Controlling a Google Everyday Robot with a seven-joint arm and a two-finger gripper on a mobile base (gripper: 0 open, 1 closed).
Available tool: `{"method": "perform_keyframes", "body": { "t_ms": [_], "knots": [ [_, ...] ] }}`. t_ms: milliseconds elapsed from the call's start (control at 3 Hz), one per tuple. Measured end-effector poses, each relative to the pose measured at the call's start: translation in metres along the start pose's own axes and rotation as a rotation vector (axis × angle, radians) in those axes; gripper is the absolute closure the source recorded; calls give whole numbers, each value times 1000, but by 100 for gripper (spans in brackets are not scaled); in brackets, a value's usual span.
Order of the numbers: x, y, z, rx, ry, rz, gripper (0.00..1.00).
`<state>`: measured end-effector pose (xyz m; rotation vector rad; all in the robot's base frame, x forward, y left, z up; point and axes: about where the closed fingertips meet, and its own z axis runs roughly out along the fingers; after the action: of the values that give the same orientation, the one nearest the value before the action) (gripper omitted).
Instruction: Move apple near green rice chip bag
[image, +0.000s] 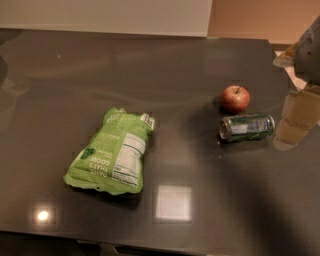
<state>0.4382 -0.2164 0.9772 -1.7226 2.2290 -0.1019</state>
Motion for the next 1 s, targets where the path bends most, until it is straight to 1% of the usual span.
{"method": "perform_keyframes", "body": {
  "t_ms": [333,667,1000],
  "knots": [
    [0,-1,0,2,-1,0,0],
    [-2,-20,6,-6,-13,19,0],
    [-2,-52,21,-17,-19,56,0]
  ]
}}
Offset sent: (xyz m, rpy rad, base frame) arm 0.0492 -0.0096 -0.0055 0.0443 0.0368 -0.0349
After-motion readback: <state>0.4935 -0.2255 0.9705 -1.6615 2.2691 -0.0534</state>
